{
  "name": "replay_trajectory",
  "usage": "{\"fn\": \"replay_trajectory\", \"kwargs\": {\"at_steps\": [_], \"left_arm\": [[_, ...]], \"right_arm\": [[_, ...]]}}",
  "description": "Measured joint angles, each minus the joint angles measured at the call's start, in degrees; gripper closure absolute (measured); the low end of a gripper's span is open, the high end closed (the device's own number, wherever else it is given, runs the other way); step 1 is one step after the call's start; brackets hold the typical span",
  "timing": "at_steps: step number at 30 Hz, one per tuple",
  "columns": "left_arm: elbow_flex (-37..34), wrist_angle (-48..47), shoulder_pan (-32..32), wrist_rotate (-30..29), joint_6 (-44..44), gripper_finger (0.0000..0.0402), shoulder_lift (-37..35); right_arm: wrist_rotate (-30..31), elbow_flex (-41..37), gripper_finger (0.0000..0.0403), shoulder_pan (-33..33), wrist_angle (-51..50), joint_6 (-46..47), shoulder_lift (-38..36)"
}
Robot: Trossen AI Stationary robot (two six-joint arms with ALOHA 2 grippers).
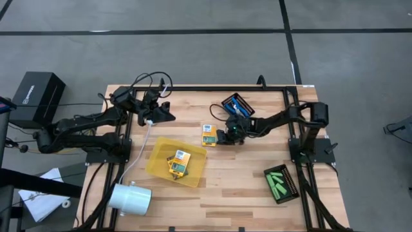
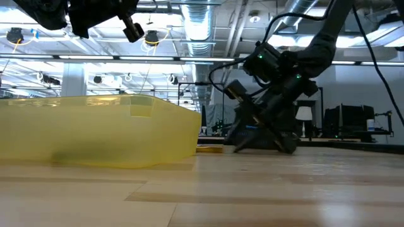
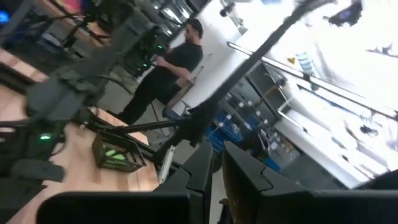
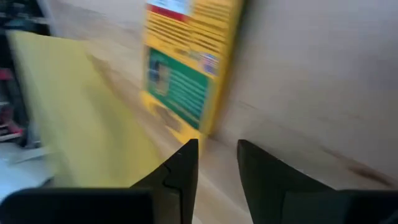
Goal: Pick & Place School Supplies
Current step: Put the pack of crayon into the yellow bin
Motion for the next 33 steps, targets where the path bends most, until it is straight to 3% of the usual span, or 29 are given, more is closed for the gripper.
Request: {"fn": "replay_trajectory", "kwargs": {"at_steps": [5,10,23,33], "left_arm": [[0.0,-7.6,4.5,0.1,0.8,0.0372,2.0],[0.0,-14.3,5.0,1.7,6.5,0.0372,6.6],[0.0,-13.4,-1.1,1.0,7.1,0.0372,27.2],[4.7,-7.0,-1.9,0.4,6.9,0.0398,35.2]], "right_arm": [[0.3,-0.3,0.0286,-0.7,-7.2,-2.5,-4.6],[1.8,-0.1,0.0278,-2.5,-12.2,-4.7,-9.9],[1.7,0.0,0.0283,-6.5,-14.3,-8.0,-14.4],[0.8,0.0,0.0297,-5.4,-13.4,-8.6,-14.0]]}}
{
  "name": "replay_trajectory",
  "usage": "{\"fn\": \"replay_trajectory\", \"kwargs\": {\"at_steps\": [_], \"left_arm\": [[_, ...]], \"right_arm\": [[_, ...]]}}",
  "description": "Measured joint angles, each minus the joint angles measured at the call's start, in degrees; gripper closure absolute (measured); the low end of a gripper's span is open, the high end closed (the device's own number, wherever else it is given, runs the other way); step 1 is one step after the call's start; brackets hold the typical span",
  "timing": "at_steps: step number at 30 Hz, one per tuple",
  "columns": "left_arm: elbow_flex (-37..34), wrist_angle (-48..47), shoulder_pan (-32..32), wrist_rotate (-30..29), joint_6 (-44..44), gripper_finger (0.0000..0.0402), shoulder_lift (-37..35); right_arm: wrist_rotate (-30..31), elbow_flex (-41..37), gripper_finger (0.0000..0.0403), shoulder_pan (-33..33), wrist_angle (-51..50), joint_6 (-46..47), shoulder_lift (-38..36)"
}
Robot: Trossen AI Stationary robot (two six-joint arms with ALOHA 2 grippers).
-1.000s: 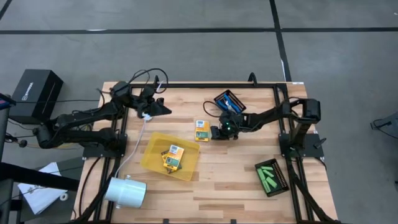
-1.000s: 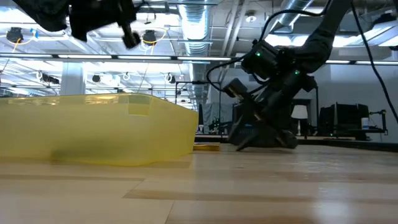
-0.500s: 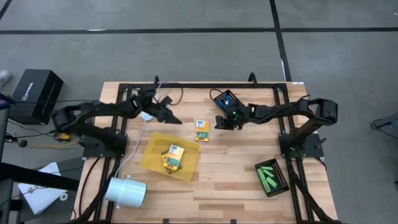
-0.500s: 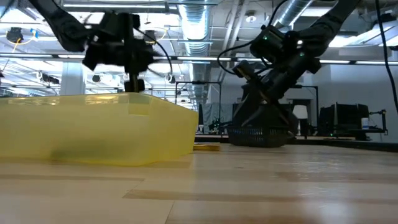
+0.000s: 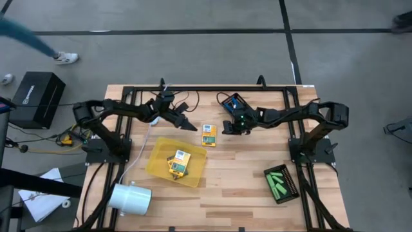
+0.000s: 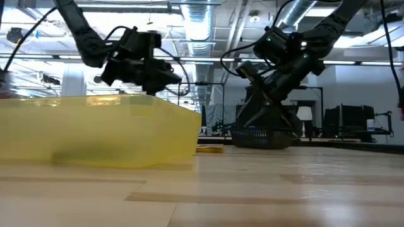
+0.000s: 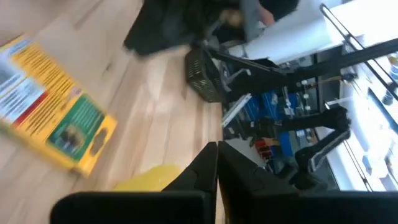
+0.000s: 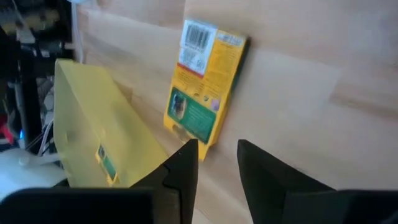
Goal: Pick & Place School Supplies
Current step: Put the pack of crayon into the yellow bin
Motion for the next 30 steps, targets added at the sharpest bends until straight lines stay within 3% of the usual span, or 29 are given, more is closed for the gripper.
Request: {"fn": "replay_trajectory", "kwargs": {"at_steps": [6,16,24,30], "left_arm": [[3.8,0.3,-0.4,1.2,0.2,0.037,2.6],[3.6,0.1,-1.4,1.1,0.9,0.0276,11.0],[3.7,0.3,-1.5,0.2,1.7,0.026,15.1],[3.8,1.3,-1.5,-0.8,1.7,0.027,15.2]], "right_arm": [[-2.3,0.0,0.0262,4.2,0.0,2.6,0.0],[-0.8,0.0,0.0208,7.8,-0.1,7.6,0.0],[-0.7,0.1,0.0214,7.8,4.8,10.9,1.8],[-2.1,1.1,0.0239,8.9,9.2,13.4,8.2]]}}
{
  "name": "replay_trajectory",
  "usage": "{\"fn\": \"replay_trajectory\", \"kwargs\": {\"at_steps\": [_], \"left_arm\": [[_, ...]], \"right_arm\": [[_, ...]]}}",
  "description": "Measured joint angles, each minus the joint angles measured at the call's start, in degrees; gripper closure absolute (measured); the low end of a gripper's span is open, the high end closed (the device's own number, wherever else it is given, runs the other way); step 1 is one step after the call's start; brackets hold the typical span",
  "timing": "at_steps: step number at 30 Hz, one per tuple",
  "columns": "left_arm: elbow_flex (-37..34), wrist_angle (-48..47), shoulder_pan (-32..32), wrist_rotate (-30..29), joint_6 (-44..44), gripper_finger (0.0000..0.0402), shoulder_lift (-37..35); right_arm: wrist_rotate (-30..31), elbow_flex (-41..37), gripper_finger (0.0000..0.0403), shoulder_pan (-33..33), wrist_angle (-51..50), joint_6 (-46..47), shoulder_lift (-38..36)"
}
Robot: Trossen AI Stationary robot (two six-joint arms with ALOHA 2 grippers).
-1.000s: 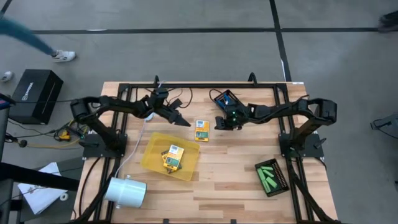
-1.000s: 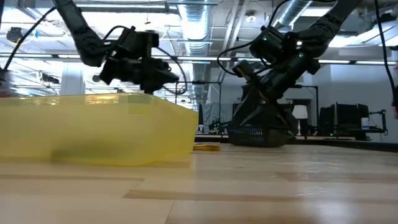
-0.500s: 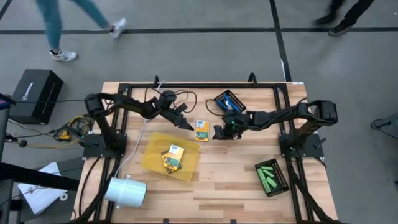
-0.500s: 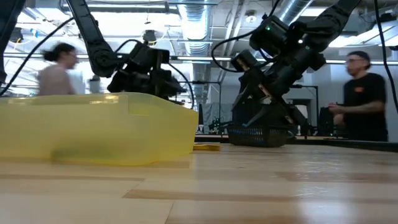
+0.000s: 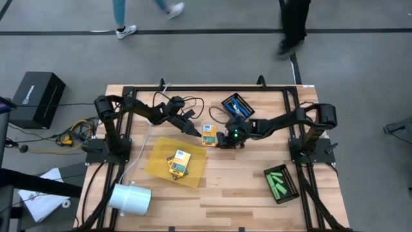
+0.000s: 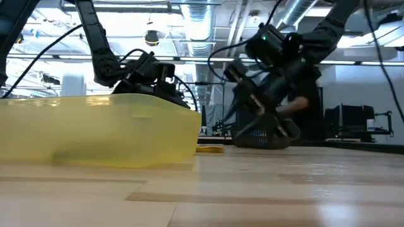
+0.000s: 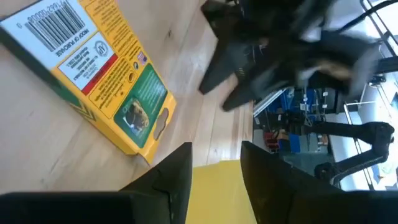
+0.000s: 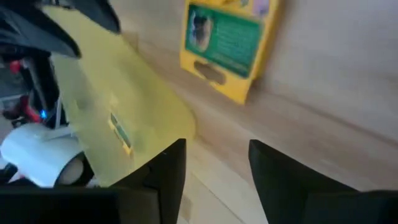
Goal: Pick & Place School Supplies
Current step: Put the pack of crayon into the yellow bin
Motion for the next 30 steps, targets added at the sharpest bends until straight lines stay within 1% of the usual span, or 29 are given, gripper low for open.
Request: {"fn": "replay_trajectory", "kwargs": {"at_steps": [2,7,11,15,18,20,24,30], "left_arm": [[0.2,0.2,0.0,0.0,0.0,0.0273,-0.2],[1.2,0.8,-0.1,0.0,-0.2,0.0274,-0.2],[2.2,0.9,-0.1,0.1,-0.6,0.0273,-0.2],[2.3,0.7,-0.1,1.1,-0.6,0.0273,-0.2],[2.3,0.7,-0.1,1.7,-0.6,0.0276,-0.2],[2.3,0.7,-0.1,1.7,-0.6,0.0277,-0.2],[2.3,0.8,0.0,1.7,-0.5,0.0276,-0.2],[2.3,0.8,0.0,1.7,-0.2,0.028,-0.2]], "right_arm": [[-0.4,-0.1,0.0245,0.9,1.5,0.9,2.4],[-1.7,3.9,0.0254,2.3,7.2,2.8,10.0],[-3.2,8.2,0.0253,2.1,7.1,2.5,13.9],[-1.9,9.3,0.0248,1.2,7.0,1.9,13.6],[-1.3,8.7,0.0244,0.6,1.9,0.6,11.9],[-1.1,7.6,0.0242,0.5,0.4,0.7,10.5],[0.6,4.6,0.0239,1.0,0.3,3.3,8.2],[1.6,4.3,0.0243,0.0,0.1,3.7,7.8]]}}
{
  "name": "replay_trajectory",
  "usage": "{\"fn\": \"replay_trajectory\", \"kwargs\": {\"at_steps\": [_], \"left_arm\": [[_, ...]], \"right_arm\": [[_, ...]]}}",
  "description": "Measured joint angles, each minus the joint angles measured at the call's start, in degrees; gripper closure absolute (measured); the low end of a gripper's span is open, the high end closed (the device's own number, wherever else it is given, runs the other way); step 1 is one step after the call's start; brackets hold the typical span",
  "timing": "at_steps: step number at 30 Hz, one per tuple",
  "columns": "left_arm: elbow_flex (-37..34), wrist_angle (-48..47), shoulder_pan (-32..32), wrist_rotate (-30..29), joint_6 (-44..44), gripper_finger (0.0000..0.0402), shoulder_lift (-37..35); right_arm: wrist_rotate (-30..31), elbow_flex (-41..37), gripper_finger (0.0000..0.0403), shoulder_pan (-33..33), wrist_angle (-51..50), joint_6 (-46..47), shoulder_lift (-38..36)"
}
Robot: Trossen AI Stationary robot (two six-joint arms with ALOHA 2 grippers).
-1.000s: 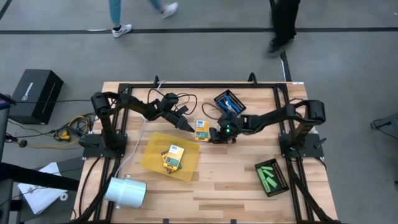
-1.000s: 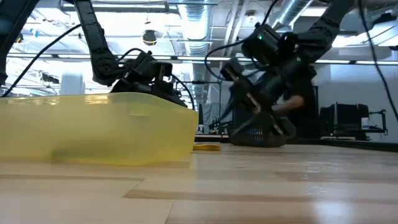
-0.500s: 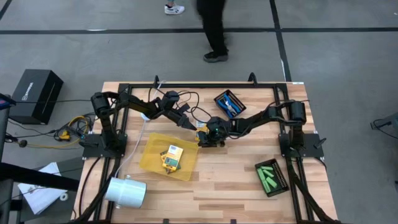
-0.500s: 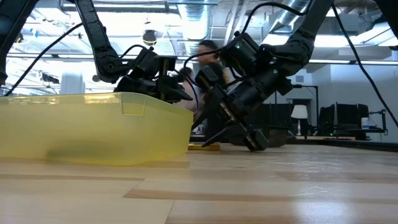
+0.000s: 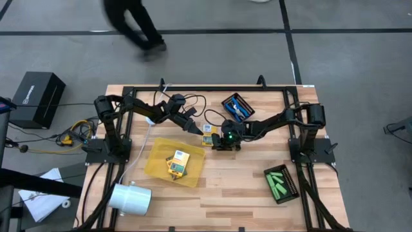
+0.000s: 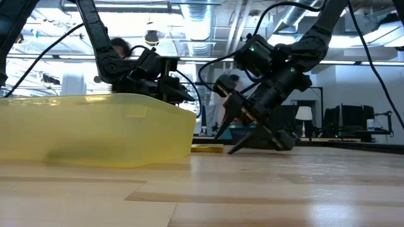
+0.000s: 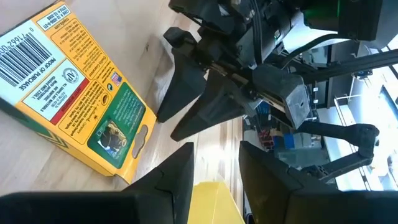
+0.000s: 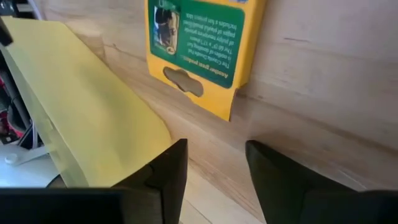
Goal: Pick & Place School Supplies
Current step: Put the pack of crayon into the yellow bin
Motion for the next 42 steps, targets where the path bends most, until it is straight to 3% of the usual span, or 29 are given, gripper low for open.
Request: {"fn": "replay_trajectory", "kwargs": {"at_steps": [9,26,42], "left_arm": [[0.0,0.0,0.0,0.2,0.0,0.028,0.0],[0.0,0.1,0.0,0.3,0.0,0.028,-0.1],[0.0,0.1,0.0,0.2,0.0,0.028,-0.1]], "right_arm": [[4.5,-0.1,0.0254,-3.4,2.4,0.0,0.1],[4.0,-1.4,0.0242,0.2,3.2,4.2,-0.1],[5.7,-1.1,0.0248,-2.1,6.1,4.0,0.1]]}}
